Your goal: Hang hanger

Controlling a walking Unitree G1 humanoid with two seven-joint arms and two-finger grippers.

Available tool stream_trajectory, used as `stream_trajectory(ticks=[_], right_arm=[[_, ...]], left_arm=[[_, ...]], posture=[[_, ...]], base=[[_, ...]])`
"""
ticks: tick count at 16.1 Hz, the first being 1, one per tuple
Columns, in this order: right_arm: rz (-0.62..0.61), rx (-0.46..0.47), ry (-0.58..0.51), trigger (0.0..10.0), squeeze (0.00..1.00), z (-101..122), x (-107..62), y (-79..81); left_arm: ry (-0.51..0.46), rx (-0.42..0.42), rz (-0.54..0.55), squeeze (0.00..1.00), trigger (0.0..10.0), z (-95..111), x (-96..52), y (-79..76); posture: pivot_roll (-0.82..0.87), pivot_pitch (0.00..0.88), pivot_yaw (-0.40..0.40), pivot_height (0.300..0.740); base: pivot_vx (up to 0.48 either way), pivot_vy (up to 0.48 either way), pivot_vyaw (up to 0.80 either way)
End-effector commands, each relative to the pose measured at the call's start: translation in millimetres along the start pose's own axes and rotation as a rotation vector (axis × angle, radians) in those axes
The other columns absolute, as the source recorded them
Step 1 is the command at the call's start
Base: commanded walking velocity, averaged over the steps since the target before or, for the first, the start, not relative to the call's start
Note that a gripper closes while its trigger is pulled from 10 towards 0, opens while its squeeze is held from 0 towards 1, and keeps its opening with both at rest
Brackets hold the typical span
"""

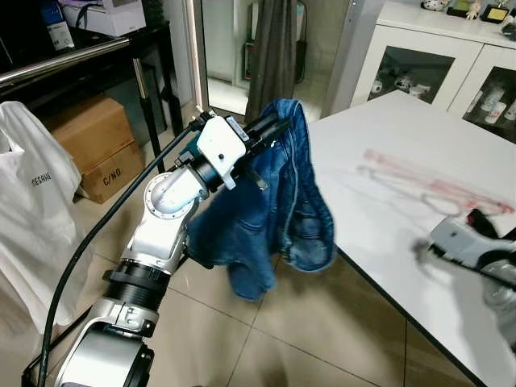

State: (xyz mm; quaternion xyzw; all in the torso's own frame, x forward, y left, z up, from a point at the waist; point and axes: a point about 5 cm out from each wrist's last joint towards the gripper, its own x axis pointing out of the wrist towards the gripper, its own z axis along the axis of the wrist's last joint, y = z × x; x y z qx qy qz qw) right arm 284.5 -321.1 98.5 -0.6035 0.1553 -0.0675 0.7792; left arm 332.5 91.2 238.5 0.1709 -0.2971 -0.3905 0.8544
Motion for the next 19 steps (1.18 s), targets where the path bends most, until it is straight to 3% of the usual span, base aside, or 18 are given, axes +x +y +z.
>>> stream_trajectory(ticks=[1, 3, 4, 5, 6, 9, 10, 11, 12, 13, 14, 16, 17, 19], right_arm=[[0.034, -0.008, 0.010, 0.0, 0.00, -1, 0.3, 3.9], [0.066, 0.017, 0.013, 0.0, 0.00, 1, 0.0, 10.2], [0.063, 0.048, 0.021, 5.3, 0.00, 2, 1.0, 11.3], [0.063, 0.138, 0.027, 10.0, 0.00, 5, 2.3, 10.6], [0.055, 0.186, 0.032, 10.0, 1.00, 6, 2.7, 9.2], [0.037, 0.374, 0.083, 10.0, 1.00, 4, 5.6, 1.4], [0.054, 0.427, 0.103, 10.0, 0.00, 3, 5.8, 2.1], [0.074, 0.624, 0.136, 10.0, 0.00, 3, 6.8, 2.5], [0.078, 0.678, 0.142, 10.0, 0.00, 4, 7.1, 2.7], [0.075, 0.832, 0.148, 10.0, 0.00, 8, 7.0, -0.7], [0.089, 0.947, 0.136, 10.0, 1.00, 13, 6.1, -3.8], [0.104, 1.067, 0.115, 10.0, 1.00, 19, 6.2, -8.5], [0.102, 1.071, 0.110, 10.0, 0.84, 20, 6.3, -10.3], [0.102, 1.071, 0.110, 10.0, 0.84, 20, 6.3, -10.3]], left_arm=[[-0.036, 0.017, 0.005, 0.00, 10.0, 8, 2.3, 2.0], [-0.035, 0.018, 0.004, 0.00, 10.0, 9, 1.7, 2.1], [-0.033, 0.018, 0.005, 0.00, 10.0, 8, 0.9, 2.0], [-0.030, 0.017, 0.007, 0.00, 10.0, 8, 0.1, 1.9], [-0.030, 0.017, 0.008, 0.00, 10.0, 8, -0.4, 1.7], [-0.027, 0.016, 0.014, 0.00, 10.0, 8, -1.4, 2.7], [-0.027, 0.016, 0.015, 0.00, 10.0, 8, -1.5, 2.8], [-0.027, 0.013, 0.016, 0.00, 10.0, 7, -1.5, 2.6], [-0.027, 0.012, 0.016, 0.00, 10.0, 7, -1.6, 2.5], [-0.026, 0.010, 0.016, 0.00, 10.0, 7, -1.4, 2.3], [-0.027, 0.007, 0.016, 0.00, 10.0, 7, -1.2, 2.3], [-0.028, 0.004, 0.016, 0.00, 10.0, 7, -1.0, 2.6], [-0.027, 0.004, 0.017, 0.00, 10.0, 7, -1.0, 2.8], [-0.027, 0.004, 0.017, 0.00, 10.0, 7, -1.0, 2.8]], posture=[[0.03, 0.025, -0.030, 0.740], [0.04, 0.028, -0.032, 0.740], [0.04, 0.030, -0.031, 0.740], [0.04, 0.029, -0.032, 0.740], [0.04, 0.030, -0.034, 0.740], [0.04, 0.031, -0.035, 0.740], [0.04, 0.031, -0.035, 0.740], [0.04, 0.032, -0.034, 0.740], [0.04, 0.032, -0.034, 0.740], [0.04, 0.034, -0.032, 0.740], [0.04, 0.034, -0.031, 0.740], [0.04, 0.035, -0.030, 0.740], [0.04, 0.035, -0.030, 0.740], [0.04, 0.035, -0.030, 0.740]], base=[[0.000, 0.000, 0.00], [0.000, 0.000, 0.00], [0.000, 0.000, 0.00], [0.000, 0.000, 0.00], [0.000, 0.000, 0.00], [0.000, 0.000, 0.00], [0.000, 0.000, 0.00], [0.000, 0.000, 0.00], [0.000, 0.000, 0.00], [0.000, 0.000, 0.00], [0.000, 0.000, 0.00], [0.000, 0.000, 0.00], [0.000, 0.000, 0.00], [0.000, 0.000, 0.00]])
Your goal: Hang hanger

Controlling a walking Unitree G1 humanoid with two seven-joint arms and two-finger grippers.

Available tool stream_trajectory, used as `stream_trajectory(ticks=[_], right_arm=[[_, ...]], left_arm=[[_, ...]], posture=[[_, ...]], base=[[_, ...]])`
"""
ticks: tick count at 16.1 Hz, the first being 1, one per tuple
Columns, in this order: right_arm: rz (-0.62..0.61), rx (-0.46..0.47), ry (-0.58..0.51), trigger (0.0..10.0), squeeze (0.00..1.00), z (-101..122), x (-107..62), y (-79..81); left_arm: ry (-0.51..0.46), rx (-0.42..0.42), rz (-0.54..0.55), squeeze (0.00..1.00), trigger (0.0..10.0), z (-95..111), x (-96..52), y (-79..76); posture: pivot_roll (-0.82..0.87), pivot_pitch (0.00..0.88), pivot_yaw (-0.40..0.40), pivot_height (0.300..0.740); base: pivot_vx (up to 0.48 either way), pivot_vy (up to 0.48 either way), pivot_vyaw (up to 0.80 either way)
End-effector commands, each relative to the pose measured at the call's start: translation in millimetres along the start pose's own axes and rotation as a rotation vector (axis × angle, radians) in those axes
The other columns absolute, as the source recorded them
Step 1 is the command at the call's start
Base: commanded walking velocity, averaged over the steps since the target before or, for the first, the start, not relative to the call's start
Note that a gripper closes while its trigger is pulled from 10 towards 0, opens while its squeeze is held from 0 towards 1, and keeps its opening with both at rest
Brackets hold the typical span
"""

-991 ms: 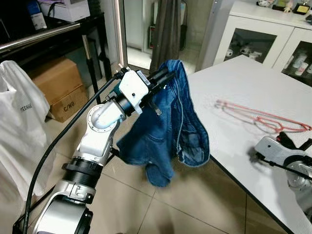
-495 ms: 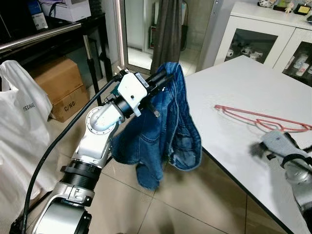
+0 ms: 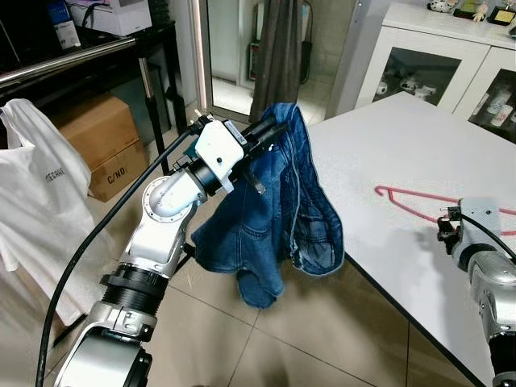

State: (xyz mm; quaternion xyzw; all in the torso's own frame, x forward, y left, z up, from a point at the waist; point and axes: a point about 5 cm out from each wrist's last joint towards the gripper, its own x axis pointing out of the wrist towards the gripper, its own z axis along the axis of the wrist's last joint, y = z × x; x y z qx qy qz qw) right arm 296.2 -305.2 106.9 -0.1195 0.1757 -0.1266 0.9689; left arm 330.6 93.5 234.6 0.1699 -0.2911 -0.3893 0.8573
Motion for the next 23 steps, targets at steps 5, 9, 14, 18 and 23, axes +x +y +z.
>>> stream_trajectory(ticks=[5, 9, 14, 18, 23], right_arm=[[-0.006, 0.024, -0.010, 10.0, 0.84, 5, 0.5, -3.2], [-0.006, 0.024, -0.010, 10.0, 0.84, 5, 0.5, -3.2], [0.002, 0.031, -0.010, 10.0, 0.55, 7, -1.4, -3.3], [0.047, 0.073, -0.305, 10.0, 0.00, 58, -11.7, 8.9], [0.125, 0.154, -0.453, 10.0, 1.00, 77, -20.7, 23.2]], left_arm=[[-0.039, 0.010, 0.014, 0.00, 10.0, 9, 3.2, 4.4], [-0.039, 0.010, 0.014, 0.00, 10.0, 9, 3.2, 4.4], [-0.039, 0.010, 0.014, 0.00, 10.0, 9, 3.2, 4.6], [-0.055, 0.042, 0.055, 0.00, 10.0, 12, 3.1, 12.7], [-0.064, 0.017, 0.064, 0.00, 10.0, 12, 3.0, 11.1]], posture=[[0.04, 0.035, -0.030, 0.740], [0.04, 0.035, -0.030, 0.740], [0.04, 0.035, -0.030, 0.740], [0.04, 0.024, -0.034, 0.740], [0.05, 0.025, -0.036, 0.740]], base=[[0.000, 0.000, 0.00], [0.000, 0.000, 0.00], [0.000, 0.000, 0.00], [0.000, 0.000, 0.00], [0.000, 0.000, 0.00]])
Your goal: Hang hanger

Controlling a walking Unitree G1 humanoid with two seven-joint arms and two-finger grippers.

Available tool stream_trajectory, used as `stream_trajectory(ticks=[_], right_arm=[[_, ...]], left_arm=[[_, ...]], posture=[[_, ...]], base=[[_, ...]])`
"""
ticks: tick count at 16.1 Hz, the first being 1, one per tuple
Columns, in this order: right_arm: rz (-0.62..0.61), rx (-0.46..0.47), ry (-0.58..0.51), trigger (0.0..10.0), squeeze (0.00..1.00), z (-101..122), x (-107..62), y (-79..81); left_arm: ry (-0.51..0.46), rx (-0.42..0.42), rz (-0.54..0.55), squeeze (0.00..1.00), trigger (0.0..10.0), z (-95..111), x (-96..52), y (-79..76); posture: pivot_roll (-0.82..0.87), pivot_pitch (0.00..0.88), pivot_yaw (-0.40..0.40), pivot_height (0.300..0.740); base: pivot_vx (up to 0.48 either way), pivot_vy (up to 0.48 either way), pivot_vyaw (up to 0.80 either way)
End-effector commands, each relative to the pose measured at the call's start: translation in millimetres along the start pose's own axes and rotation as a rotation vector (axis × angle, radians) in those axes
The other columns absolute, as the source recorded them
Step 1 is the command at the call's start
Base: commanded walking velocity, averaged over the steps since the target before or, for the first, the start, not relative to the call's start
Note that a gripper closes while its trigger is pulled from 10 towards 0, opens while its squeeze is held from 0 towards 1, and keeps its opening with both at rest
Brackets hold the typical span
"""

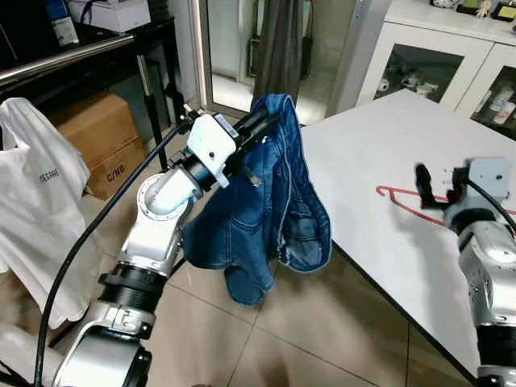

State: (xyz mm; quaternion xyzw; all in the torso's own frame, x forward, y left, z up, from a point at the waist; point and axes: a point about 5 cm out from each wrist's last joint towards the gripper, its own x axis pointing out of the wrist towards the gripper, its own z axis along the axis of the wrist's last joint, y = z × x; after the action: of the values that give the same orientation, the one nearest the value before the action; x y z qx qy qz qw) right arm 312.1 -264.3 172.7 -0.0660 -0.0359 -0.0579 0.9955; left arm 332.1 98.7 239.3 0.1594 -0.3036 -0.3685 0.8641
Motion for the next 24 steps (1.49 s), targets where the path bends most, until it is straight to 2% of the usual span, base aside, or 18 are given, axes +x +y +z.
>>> stream_trajectory(ticks=[1, 3, 4, 5, 8, 11, 16, 18, 19, 21, 22, 24], right_arm=[[0.052, 0.013, -0.018, 10.0, 1.00, 2, -1.1, 7.3], [0.097, 0.031, -0.005, 10.0, 1.00, -2, -0.4, 15.4], [0.157, 0.067, 0.002, 10.0, 0.92, -4, -0.6, 24.0], [0.279, 0.111, 0.011, 10.0, 0.00, -6, -3.4, 40.6], [0.628, 0.207, -0.027, 10.0, 0.00, -4, -21.4, 92.2], [0.779, 0.244, -0.064, 10.0, 0.00, 4, -27.8, 107.0], [0.904, 0.217, -0.060, 10.0, 0.00, 5, -26.8, 126.4], [0.929, 0.264, -0.061, 10.0, 0.00, 7, -28.5, 126.0], [0.898, 0.328, -0.071, 10.0, 0.00, 11, -25.8, 115.2], [0.919, 0.374, -0.070, 10.0, 0.00, 13, -28.7, 104.8], [0.958, 0.380, -0.064, 10.0, 0.00, 13, -33.7, 102.9], [1.032, 0.325, -0.023, 10.0, 0.00, 7, -44.1, 110.3]], left_arm=[[-0.046, 0.020, 0.008, 0.00, 10.0, 9, 5.4, 3.2], [-0.047, 0.032, -0.002, 0.00, 10.0, 10, 6.1, 2.0], [-0.050, 0.031, -0.003, 0.00, 10.0, 10, 6.6, 1.4], [-0.060, 0.029, -0.010, 0.00, 10.0, 11, 7.6, -0.2], [-0.102, 0.032, -0.068, 0.00, 10.0, 19, 13.9, -9.1], [-0.103, 0.048, -0.076, 0.00, 10.0, 20, 13.9, -7.6], [-0.120, 0.053, -0.093, 0.00, 10.0, 24, 15.9, -10.8], [-0.117, 0.058, -0.092, 0.00, 10.0, 24, 15.4, -10.0], [-0.105, 0.062, -0.089, 0.00, 10.0, 21, 12.8, -9.1], [-0.098, 0.062, -0.090, 0.00, 10.0, 20, 11.1, -9.3], [-0.096, 0.061, -0.090, 0.00, 10.0, 20, 10.9, -9.4], [-0.100, 0.057, -0.091, 0.00, 10.0, 20, 12.3, -10.4]], posture=[[0.05, 0.025, -0.036, 0.740], [0.05, 0.025, -0.037, 0.740], [0.05, 0.025, -0.037, 0.740], [0.05, 0.022, -0.036, 0.740], [0.06, 0.020, -0.038, 0.740], [0.07, 0.019, -0.041, 0.740], [0.08, 0.017, -0.050, 0.740], [0.08, 0.017, -0.053, 0.740], [0.08, 0.017, -0.053, 0.740], [0.08, 0.018, -0.052, 0.740], [0.08, 0.017, -0.051, 0.740], [0.07, 0.015, -0.048, 0.740]], base=[[0.000, 0.000, 0.00], [0.000, 0.000, 0.00], [0.000, 0.000, 0.00], [0.000, 0.000, 0.00], [0.000, 0.000, 0.00], [0.000, 0.000, 0.00], [0.000, 0.000, 0.00], [0.000, 0.000, 0.00], [0.000, 0.000, 0.00], [0.000, 0.000, 0.00], [0.000, 0.000, 0.00], [0.000, 0.000, 0.00]])
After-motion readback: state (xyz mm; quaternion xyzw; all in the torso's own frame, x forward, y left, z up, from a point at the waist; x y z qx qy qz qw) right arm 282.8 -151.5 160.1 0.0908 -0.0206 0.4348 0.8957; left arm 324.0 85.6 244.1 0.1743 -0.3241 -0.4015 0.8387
